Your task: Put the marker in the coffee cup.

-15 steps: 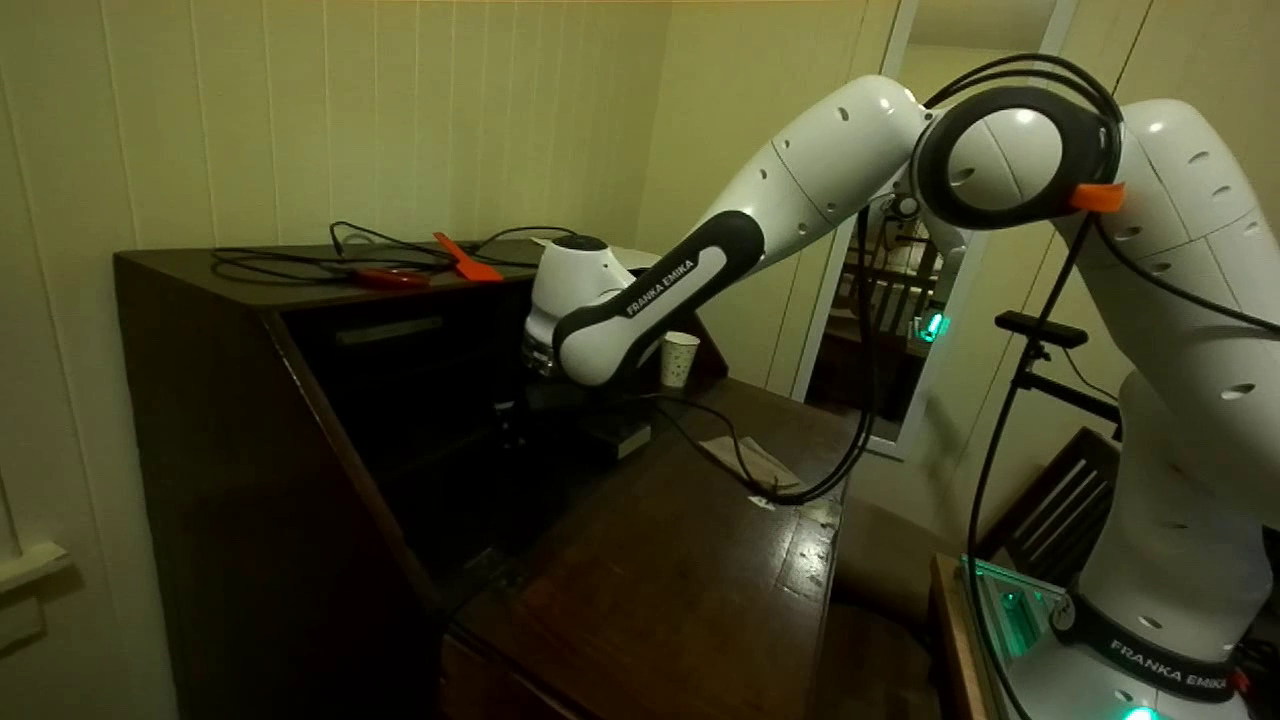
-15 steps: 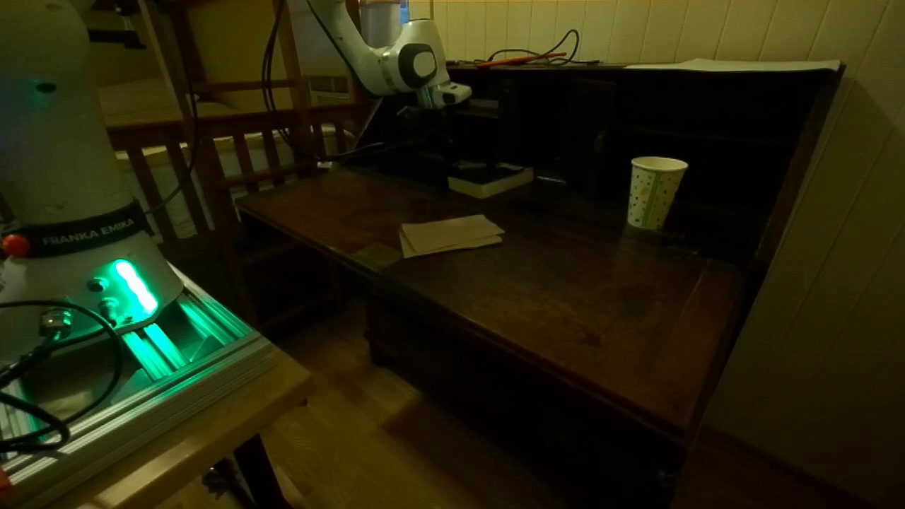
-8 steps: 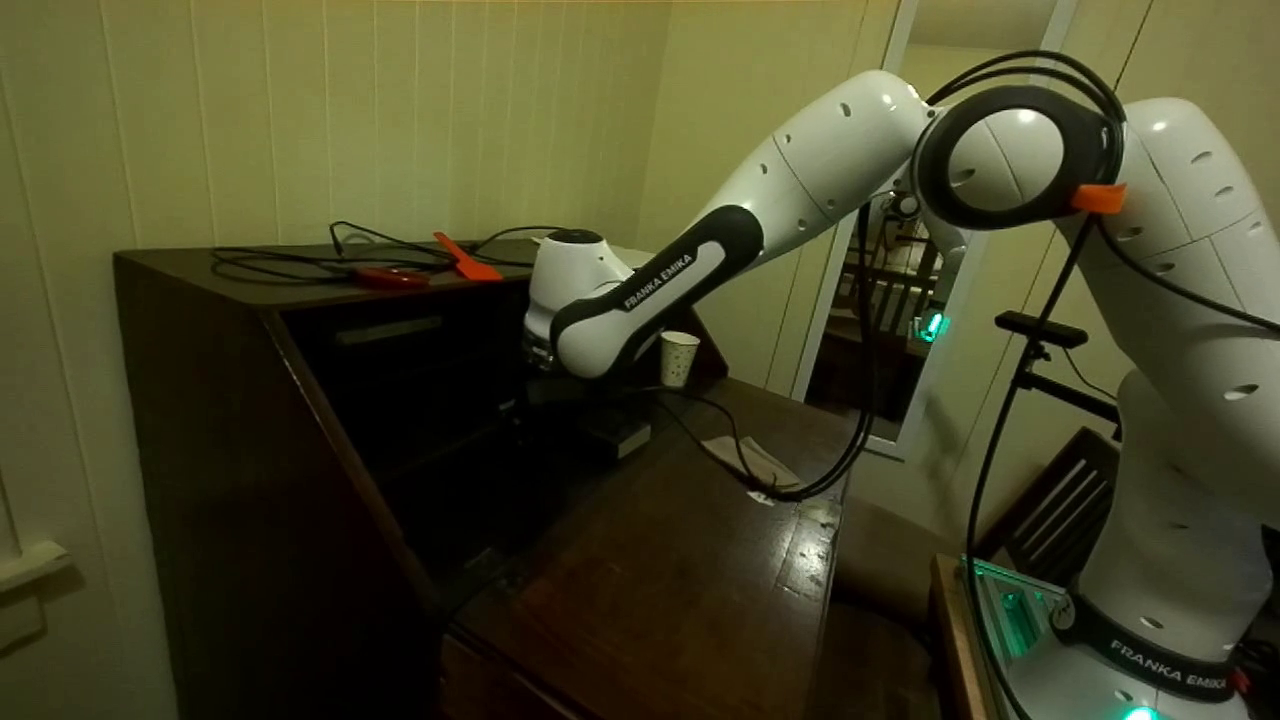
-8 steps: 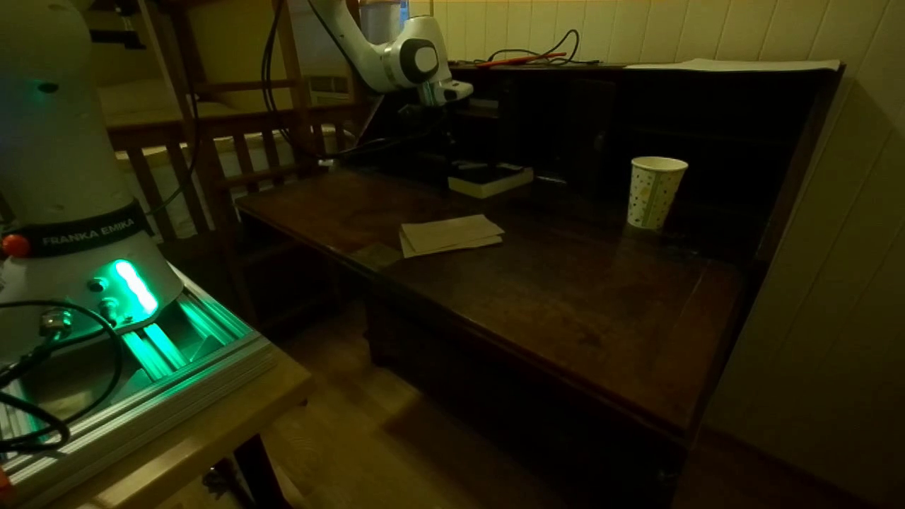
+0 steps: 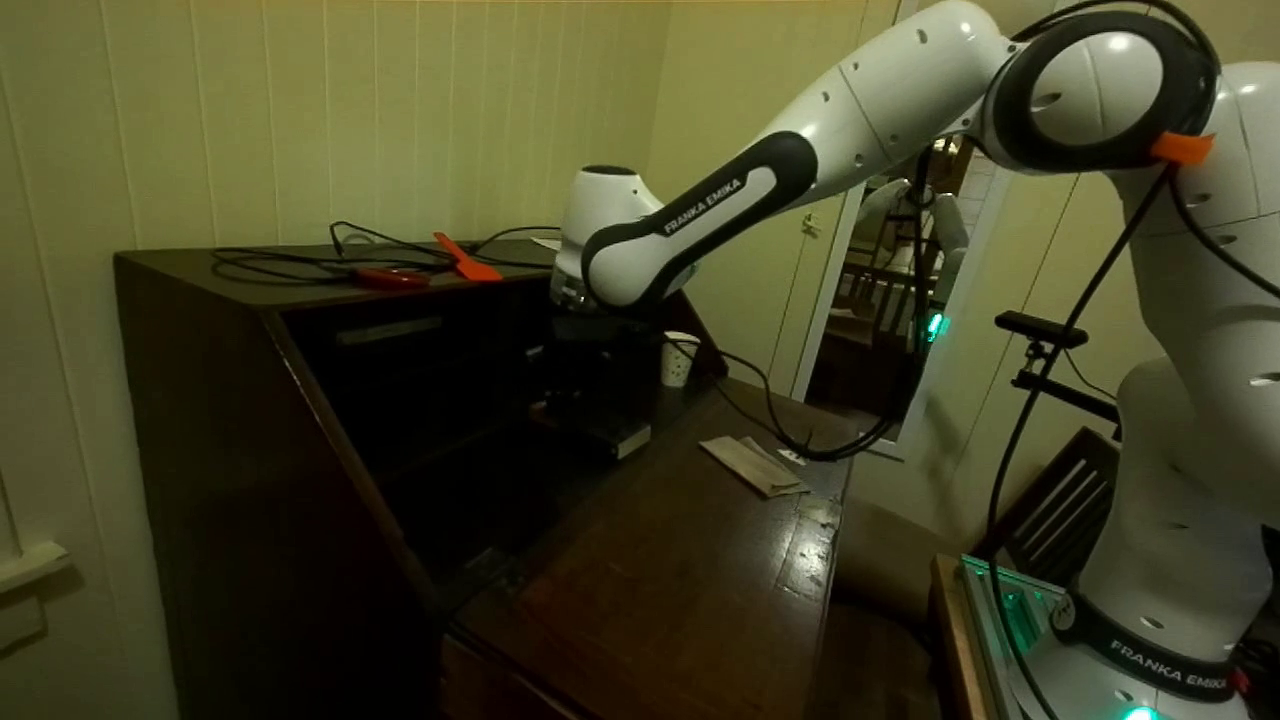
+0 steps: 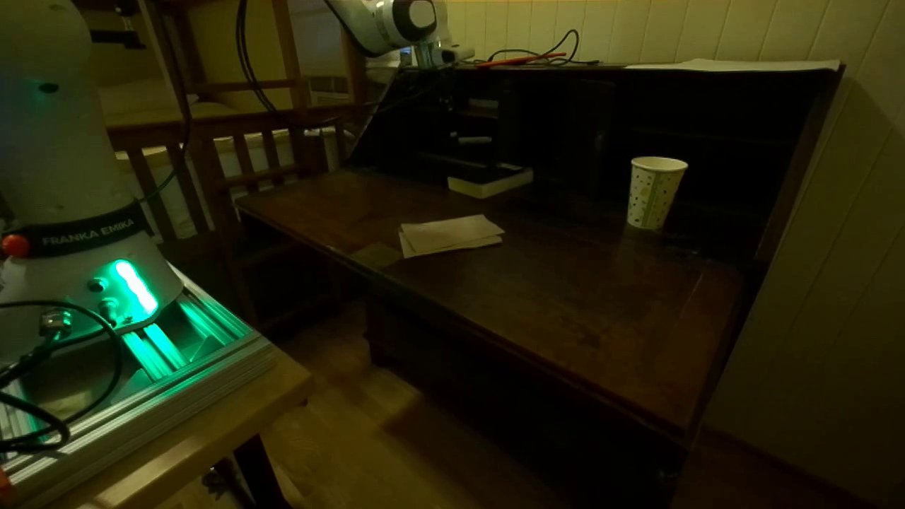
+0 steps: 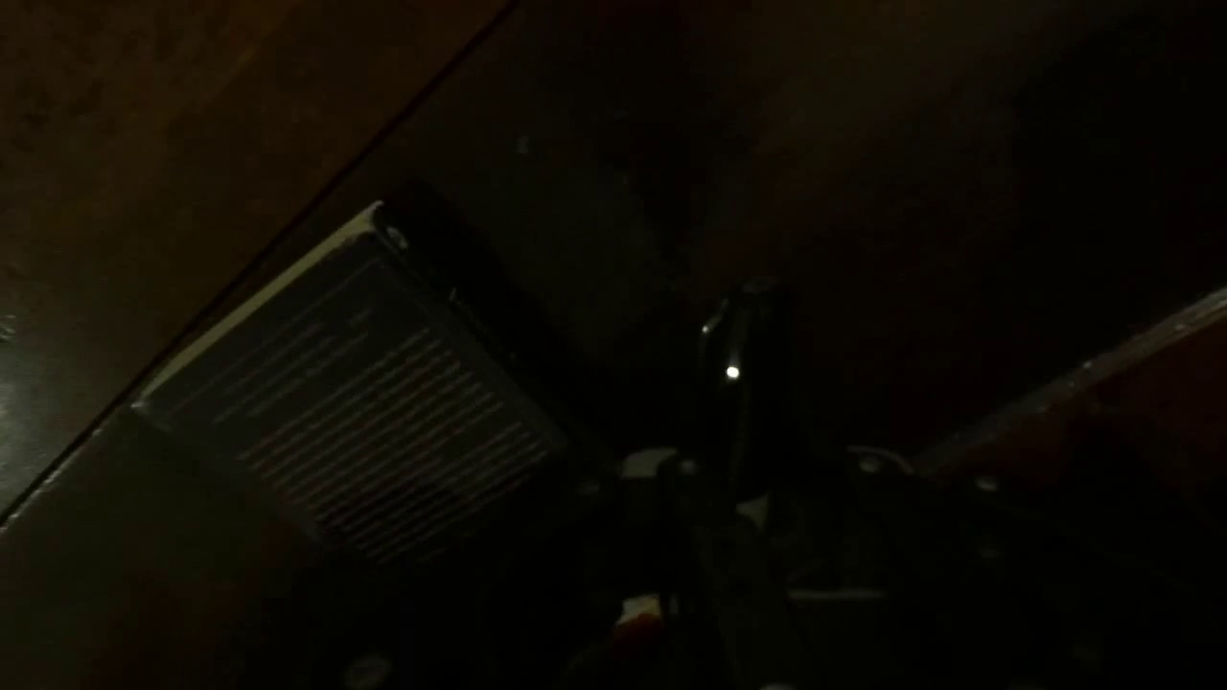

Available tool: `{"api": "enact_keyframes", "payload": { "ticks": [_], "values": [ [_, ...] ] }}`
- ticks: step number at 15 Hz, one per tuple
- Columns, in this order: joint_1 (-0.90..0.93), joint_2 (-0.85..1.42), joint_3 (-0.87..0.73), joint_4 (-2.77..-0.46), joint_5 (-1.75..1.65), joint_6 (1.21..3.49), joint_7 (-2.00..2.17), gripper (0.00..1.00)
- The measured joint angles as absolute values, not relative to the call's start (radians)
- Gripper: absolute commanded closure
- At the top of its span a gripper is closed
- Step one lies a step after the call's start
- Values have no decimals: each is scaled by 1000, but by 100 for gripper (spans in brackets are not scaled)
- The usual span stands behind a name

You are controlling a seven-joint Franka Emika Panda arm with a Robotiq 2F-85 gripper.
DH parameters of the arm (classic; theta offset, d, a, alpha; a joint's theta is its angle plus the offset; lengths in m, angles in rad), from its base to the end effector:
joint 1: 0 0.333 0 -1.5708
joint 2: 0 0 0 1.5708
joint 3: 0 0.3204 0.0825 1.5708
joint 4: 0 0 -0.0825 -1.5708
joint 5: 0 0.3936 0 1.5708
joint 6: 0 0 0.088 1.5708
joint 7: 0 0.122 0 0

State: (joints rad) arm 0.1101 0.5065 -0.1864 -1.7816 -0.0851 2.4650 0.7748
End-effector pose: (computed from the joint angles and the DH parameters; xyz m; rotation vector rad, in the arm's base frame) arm 0.6857 -0.0423 0.2774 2.8310 -1.1279 0.3402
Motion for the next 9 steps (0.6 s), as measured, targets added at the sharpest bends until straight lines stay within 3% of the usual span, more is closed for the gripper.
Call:
{"api": "enact_keyframes", "payload": {
  "ticks": [9],
  "values": [
    [97,323,-239,-1929,-149,2332,1046,92]
  ]
}}
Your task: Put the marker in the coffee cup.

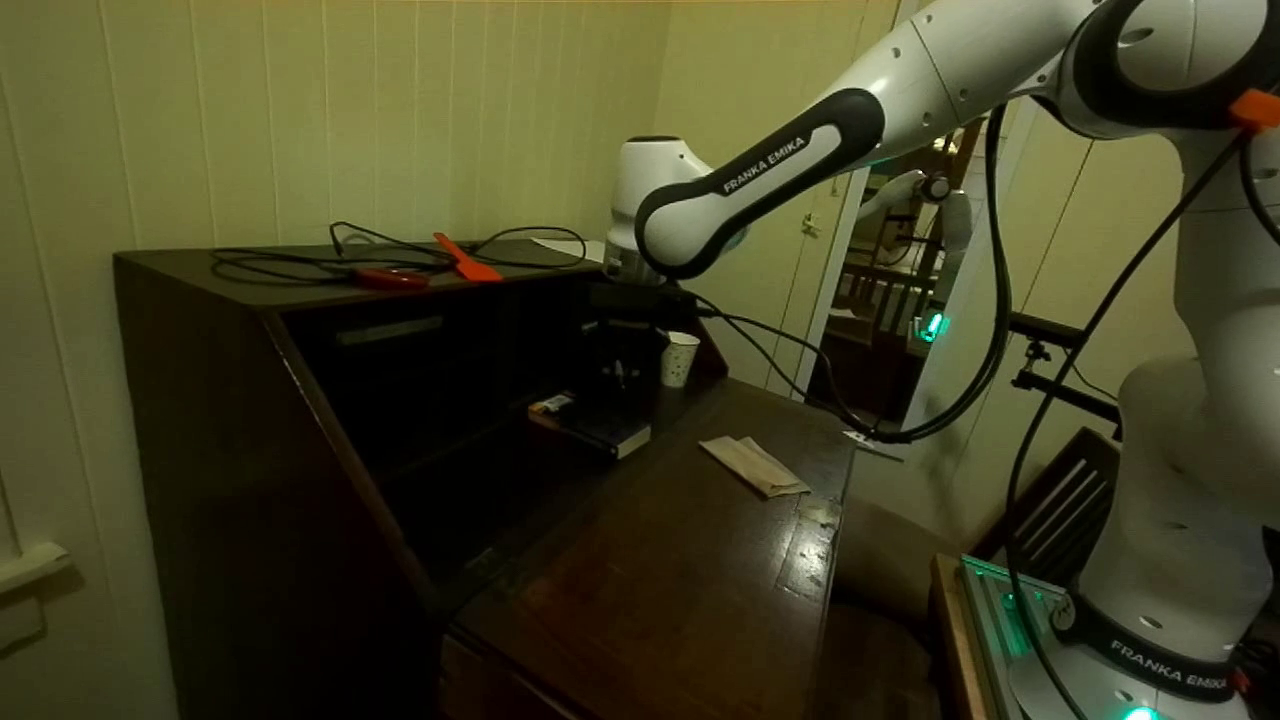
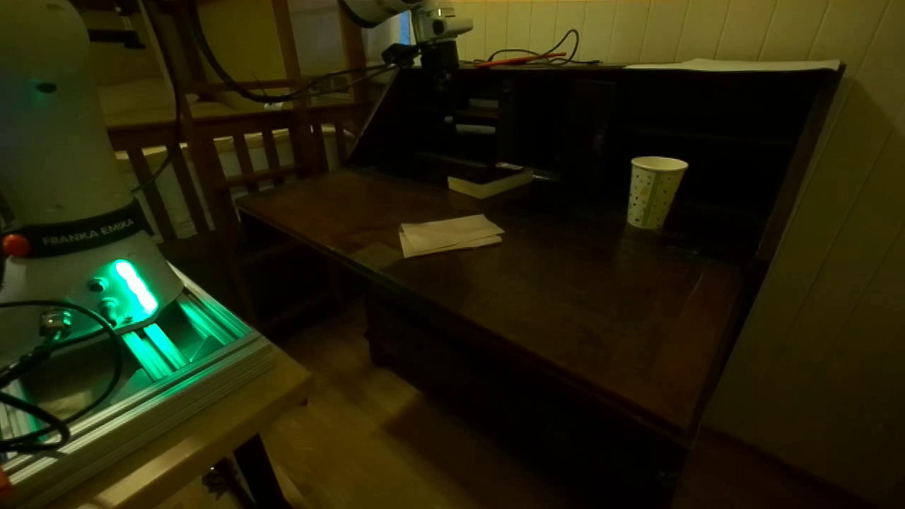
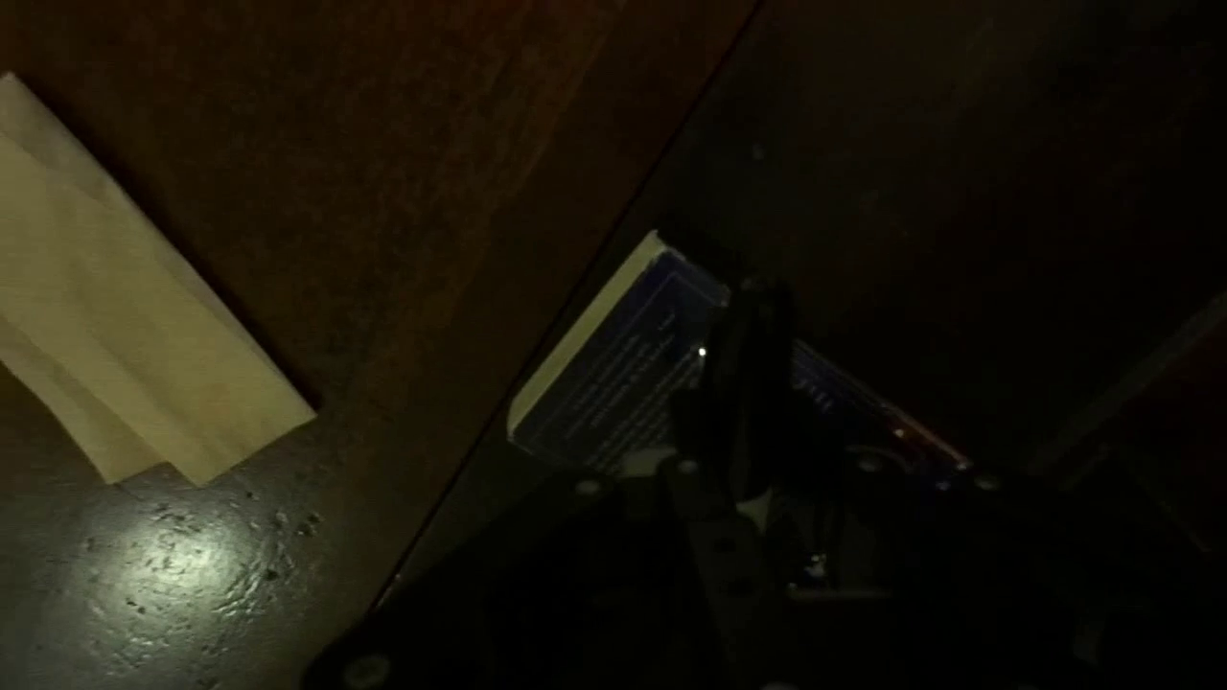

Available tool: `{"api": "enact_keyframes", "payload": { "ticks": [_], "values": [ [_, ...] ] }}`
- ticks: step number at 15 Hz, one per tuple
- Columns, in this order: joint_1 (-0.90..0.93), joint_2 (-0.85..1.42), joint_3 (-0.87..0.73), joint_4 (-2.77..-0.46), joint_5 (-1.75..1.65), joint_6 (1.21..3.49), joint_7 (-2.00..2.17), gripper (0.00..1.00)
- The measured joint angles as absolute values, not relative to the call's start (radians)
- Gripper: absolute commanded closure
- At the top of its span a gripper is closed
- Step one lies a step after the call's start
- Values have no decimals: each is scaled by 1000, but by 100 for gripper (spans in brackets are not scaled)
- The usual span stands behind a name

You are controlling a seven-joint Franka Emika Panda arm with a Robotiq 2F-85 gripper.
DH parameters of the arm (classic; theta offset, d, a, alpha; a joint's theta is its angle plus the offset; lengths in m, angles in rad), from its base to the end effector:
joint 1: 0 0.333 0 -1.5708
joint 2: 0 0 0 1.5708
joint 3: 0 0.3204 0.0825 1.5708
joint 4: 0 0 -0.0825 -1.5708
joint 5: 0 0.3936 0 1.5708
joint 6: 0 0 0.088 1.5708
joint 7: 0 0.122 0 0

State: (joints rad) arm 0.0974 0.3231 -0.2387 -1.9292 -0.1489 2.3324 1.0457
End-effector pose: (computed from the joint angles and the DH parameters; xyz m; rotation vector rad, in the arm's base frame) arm 0.6295 -0.0872 0.3182 2.5797 -1.5349 0.2393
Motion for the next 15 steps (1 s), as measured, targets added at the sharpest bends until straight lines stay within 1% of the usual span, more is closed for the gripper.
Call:
{"api": "enact_keyframes", "payload": {
  "ticks": [5,10,11,15],
  "values": [
    [112,299,-238,-1947,-284,2273,1270,93],
    [81,251,-237,-2018,-339,2290,1293,93],
    [68,239,-232,-2037,-336,2321,1280,93],
    [-1,182,-206,-2150,-248,2579,1161,93]
  ]
}}
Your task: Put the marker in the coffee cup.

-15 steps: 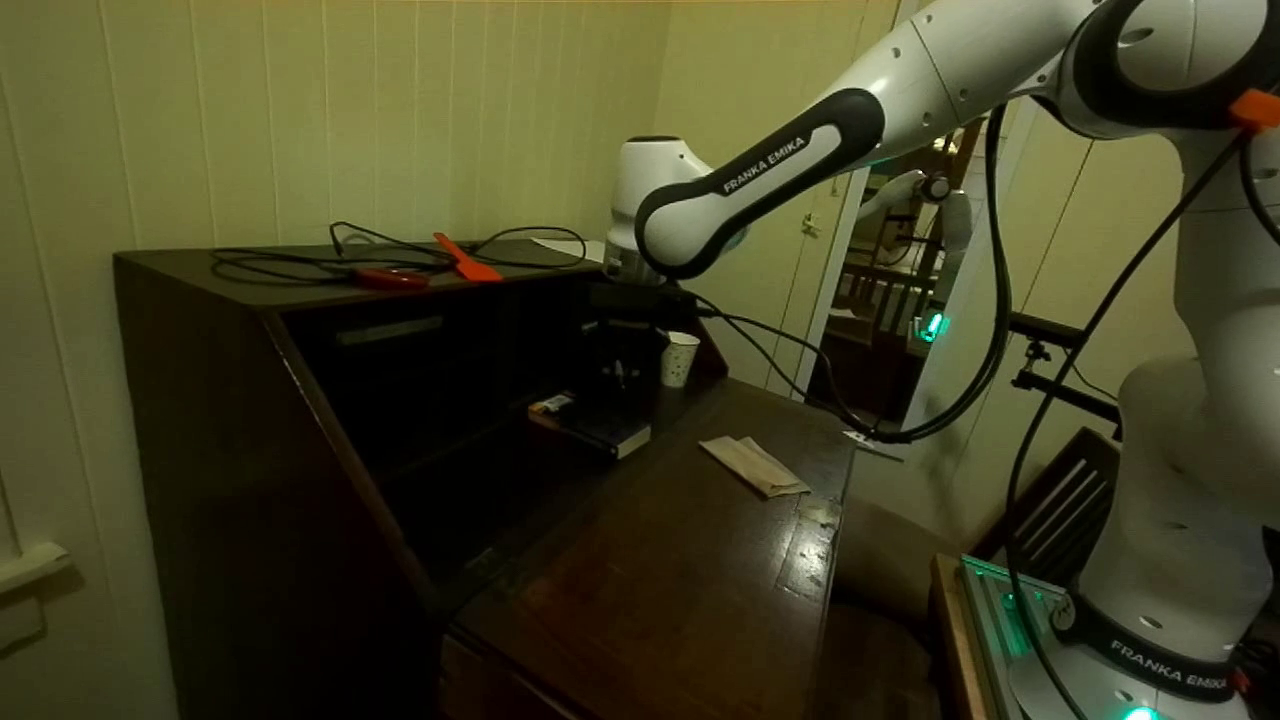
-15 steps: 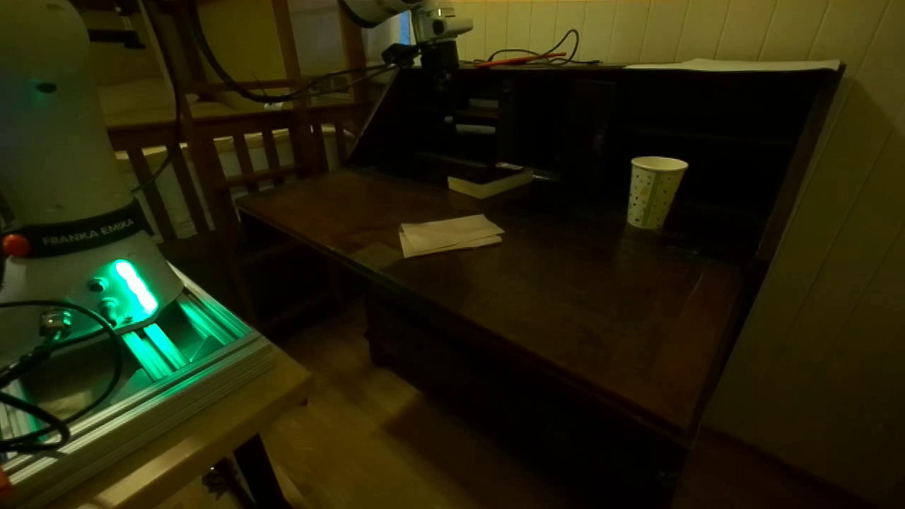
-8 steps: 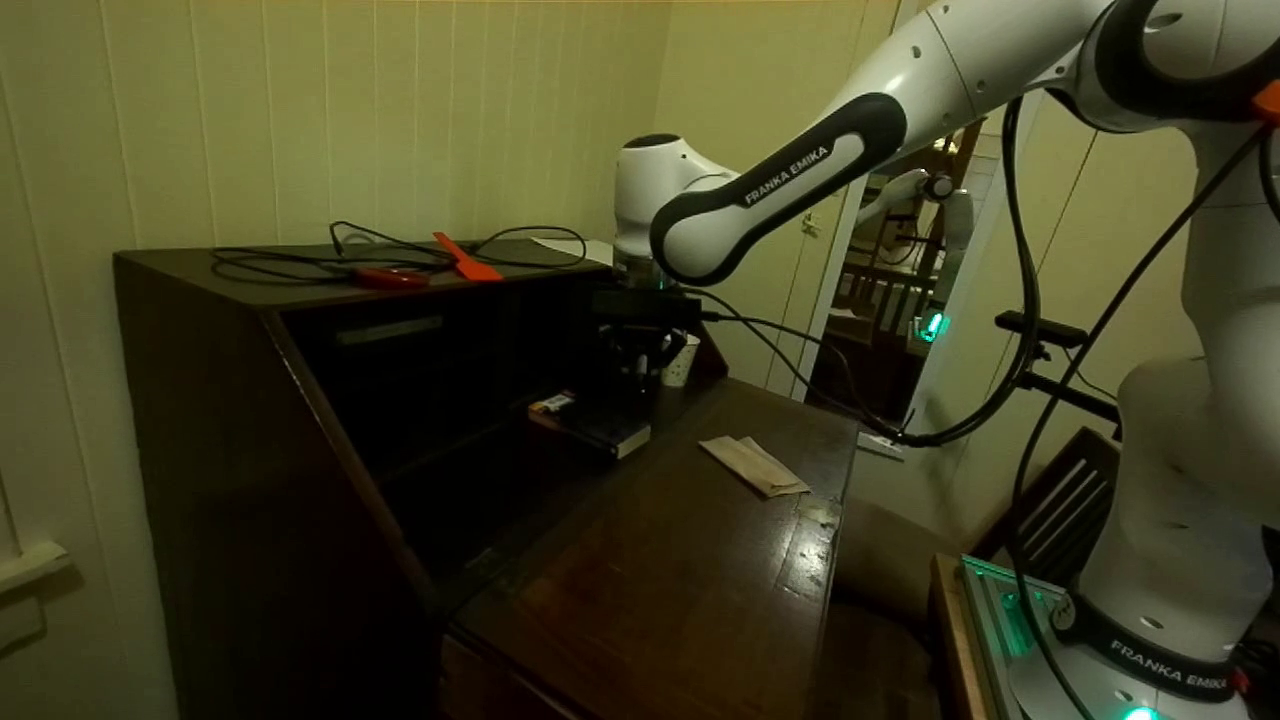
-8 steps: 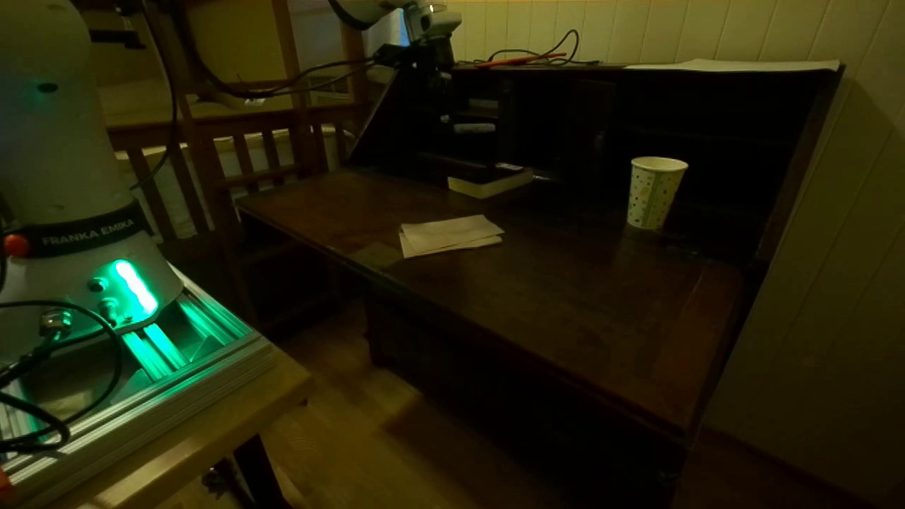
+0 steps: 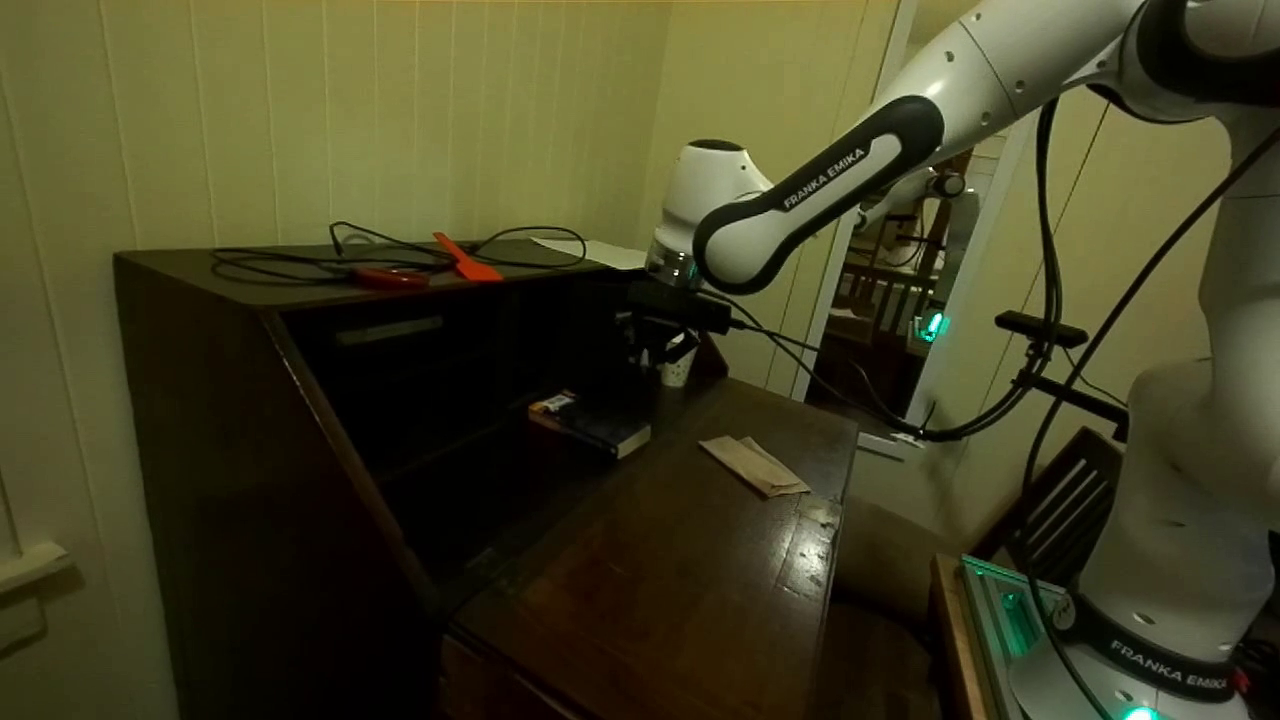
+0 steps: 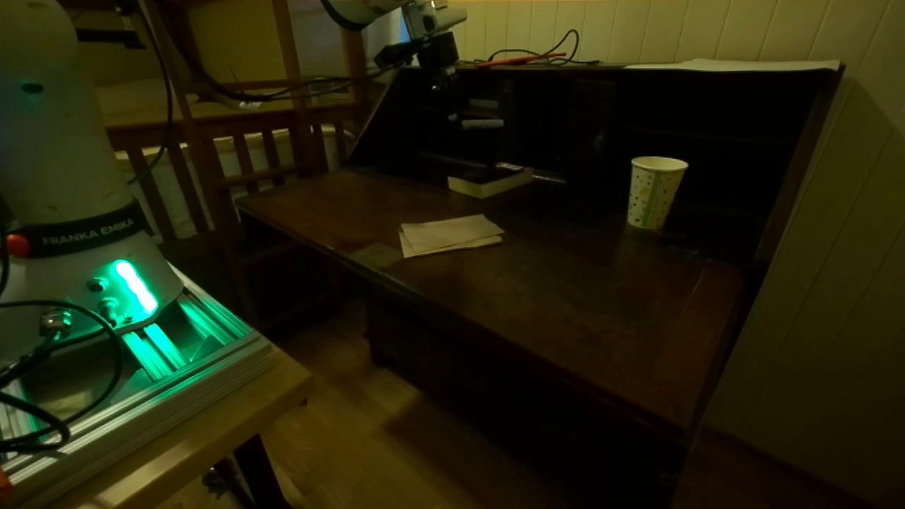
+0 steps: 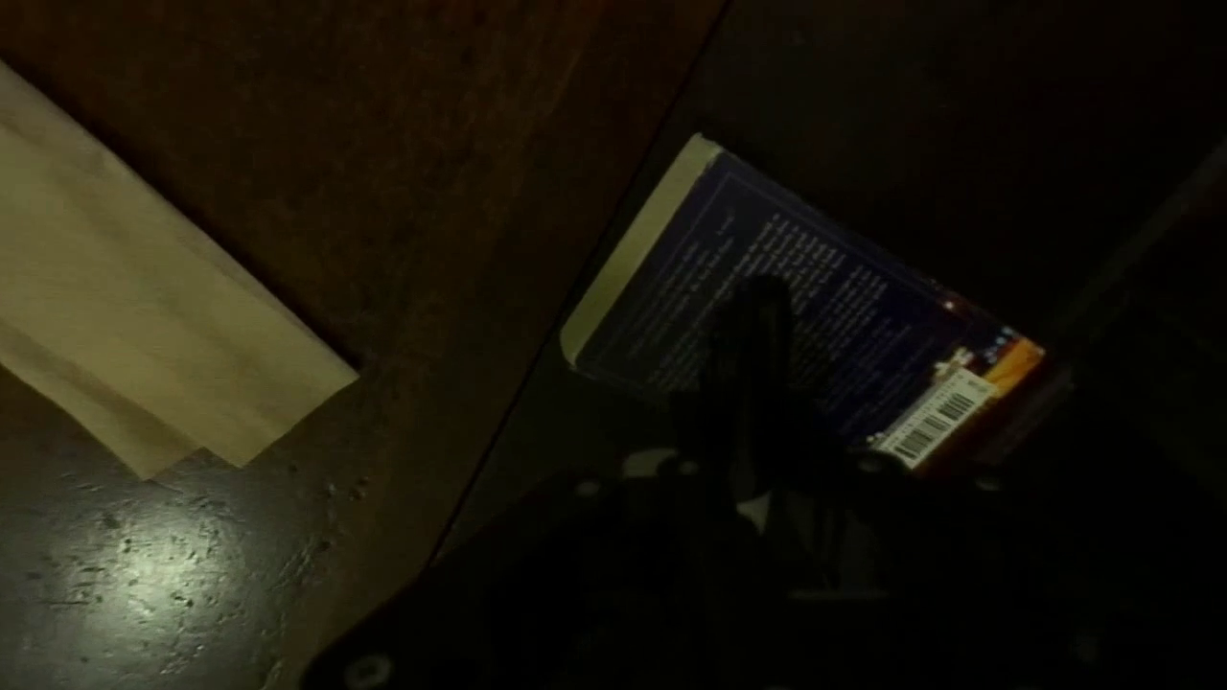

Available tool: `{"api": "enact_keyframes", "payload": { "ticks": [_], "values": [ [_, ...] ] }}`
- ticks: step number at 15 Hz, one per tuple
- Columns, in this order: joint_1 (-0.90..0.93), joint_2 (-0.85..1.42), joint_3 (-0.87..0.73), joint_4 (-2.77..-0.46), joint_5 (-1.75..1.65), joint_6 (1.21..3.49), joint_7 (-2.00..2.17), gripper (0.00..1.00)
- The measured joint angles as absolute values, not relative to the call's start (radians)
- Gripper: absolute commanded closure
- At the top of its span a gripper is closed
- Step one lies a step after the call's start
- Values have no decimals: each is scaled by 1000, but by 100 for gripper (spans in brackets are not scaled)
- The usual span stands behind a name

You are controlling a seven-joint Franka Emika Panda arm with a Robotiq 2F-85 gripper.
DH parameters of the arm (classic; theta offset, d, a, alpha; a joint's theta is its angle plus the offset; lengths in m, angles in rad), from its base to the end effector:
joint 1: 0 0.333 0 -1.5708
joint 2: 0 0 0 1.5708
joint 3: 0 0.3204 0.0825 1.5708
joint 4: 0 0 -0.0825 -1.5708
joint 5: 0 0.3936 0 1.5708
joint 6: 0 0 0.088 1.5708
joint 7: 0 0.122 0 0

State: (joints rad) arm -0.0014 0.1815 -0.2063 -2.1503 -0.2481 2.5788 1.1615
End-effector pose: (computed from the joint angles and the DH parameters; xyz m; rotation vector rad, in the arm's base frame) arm 0.5839 -0.1189 0.3267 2.5417 -1.6788 0.4722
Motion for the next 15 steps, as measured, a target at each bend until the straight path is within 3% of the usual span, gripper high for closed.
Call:
{"api": "enact_keyframes", "payload": {
  "ticks": [1,2,5,6,15],
  "values": [
    [-18,168,-205,-2180,-203,2640,1137,93],
    [-35,157,-202,-2207,-148,2696,1111,78],
    [-63,141,-174,-2255,-16,2794,1028,78],
    [-63,141,-169,-2257,-9,2798,1028,94],
    [-66,163,-289,-2231,-128,2866,1224,94]
  ]
}}
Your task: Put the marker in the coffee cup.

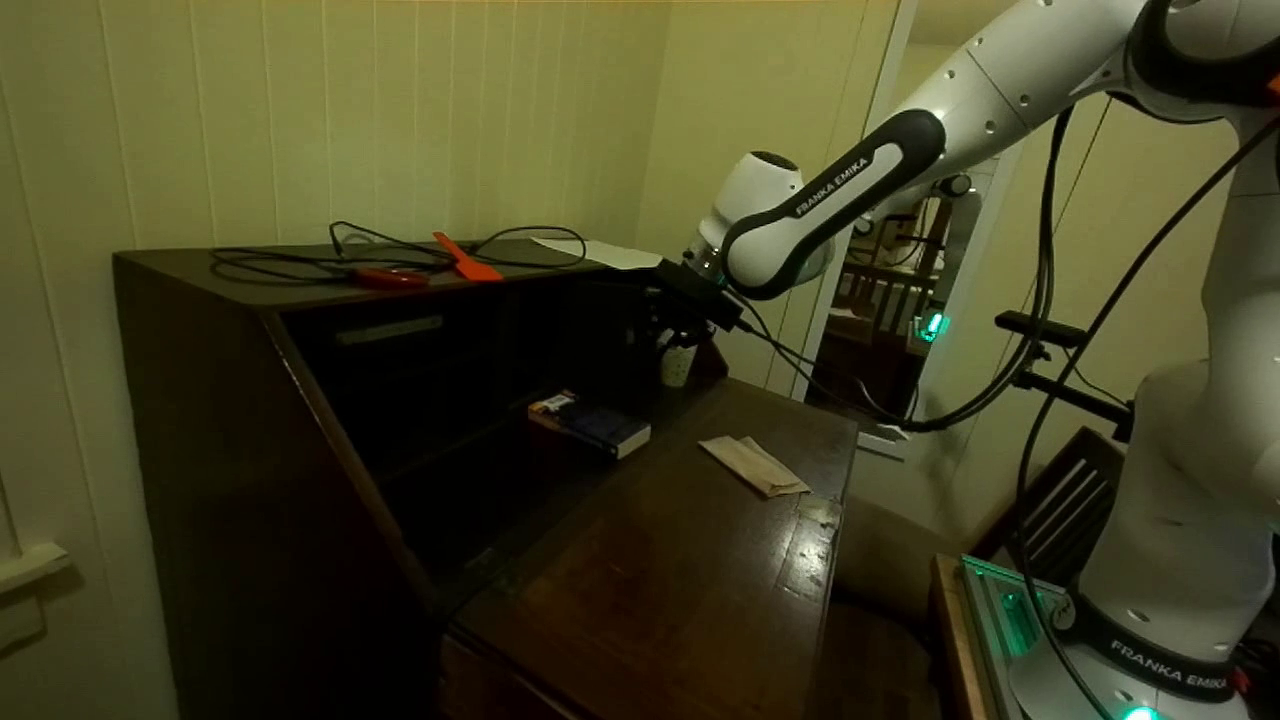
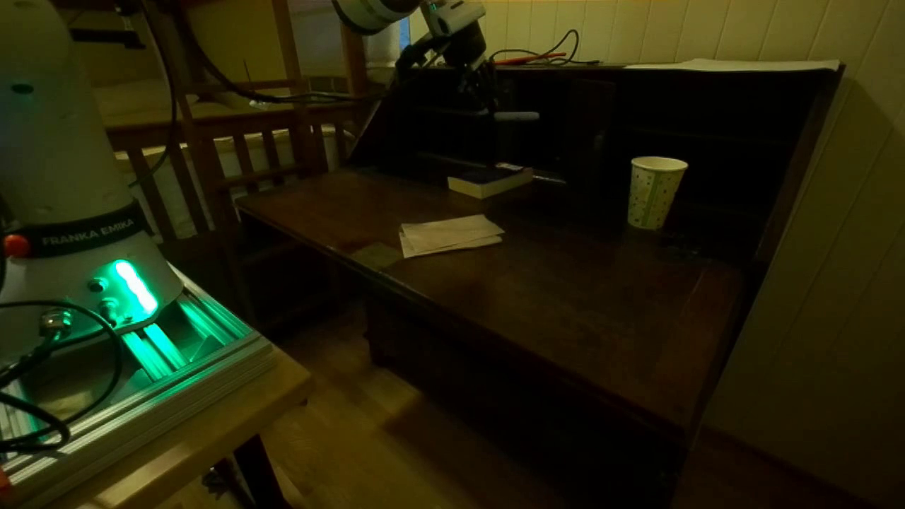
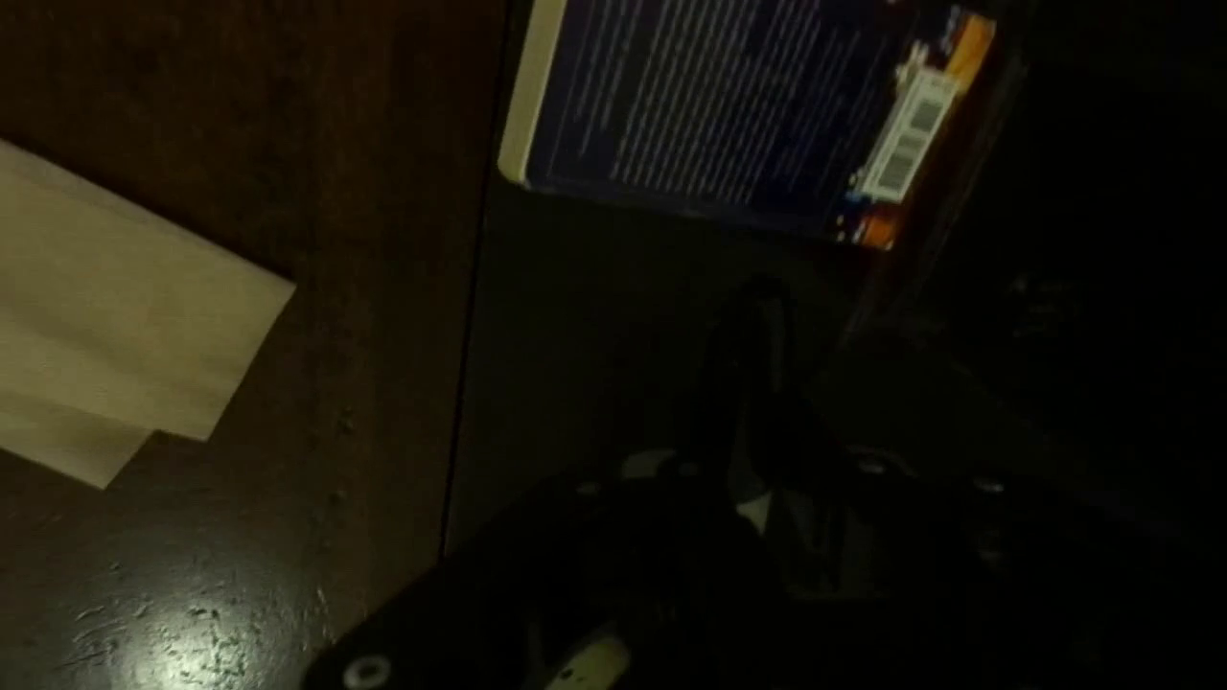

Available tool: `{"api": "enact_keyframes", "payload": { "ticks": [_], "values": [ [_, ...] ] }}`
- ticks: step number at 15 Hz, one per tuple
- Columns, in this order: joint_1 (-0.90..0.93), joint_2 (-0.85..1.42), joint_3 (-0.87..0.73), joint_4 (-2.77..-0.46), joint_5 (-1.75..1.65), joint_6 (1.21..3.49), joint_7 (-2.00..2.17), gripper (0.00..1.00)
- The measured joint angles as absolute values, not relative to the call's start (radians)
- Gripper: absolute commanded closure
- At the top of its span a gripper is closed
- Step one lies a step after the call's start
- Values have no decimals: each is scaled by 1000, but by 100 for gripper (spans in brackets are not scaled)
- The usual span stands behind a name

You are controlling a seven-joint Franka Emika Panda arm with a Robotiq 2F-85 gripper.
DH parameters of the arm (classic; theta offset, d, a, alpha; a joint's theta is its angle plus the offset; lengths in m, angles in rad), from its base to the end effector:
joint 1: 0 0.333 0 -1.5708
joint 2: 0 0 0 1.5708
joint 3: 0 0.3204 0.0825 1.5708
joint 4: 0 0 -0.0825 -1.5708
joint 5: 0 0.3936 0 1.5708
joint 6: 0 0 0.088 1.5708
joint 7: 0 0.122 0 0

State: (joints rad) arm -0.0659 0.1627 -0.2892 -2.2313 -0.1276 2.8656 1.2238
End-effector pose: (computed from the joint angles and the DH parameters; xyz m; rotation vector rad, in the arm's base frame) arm 0.5609 -0.1985 0.3379 -2.2118 1.9589 -0.7177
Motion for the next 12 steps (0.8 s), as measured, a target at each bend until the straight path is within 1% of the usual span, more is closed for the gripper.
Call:
{"api": "enact_keyframes", "payload": {
  "ticks": [5,7,8,10,11,12],
  "values": [
    [-169,134,-273,-2216,163,2901,1082,94],
    [-240,109,-221,-2209,321,2903,1004,93],
    [-280,93,-184,-2202,400,2895,964,78],
    [-336,67,-126,-2180,528,2869,899,78],
    [-346,59,-114,-2172,549,2857,891,94],
    [-349,56,-108,-2169,554,2854,891,94]
  ]
}}
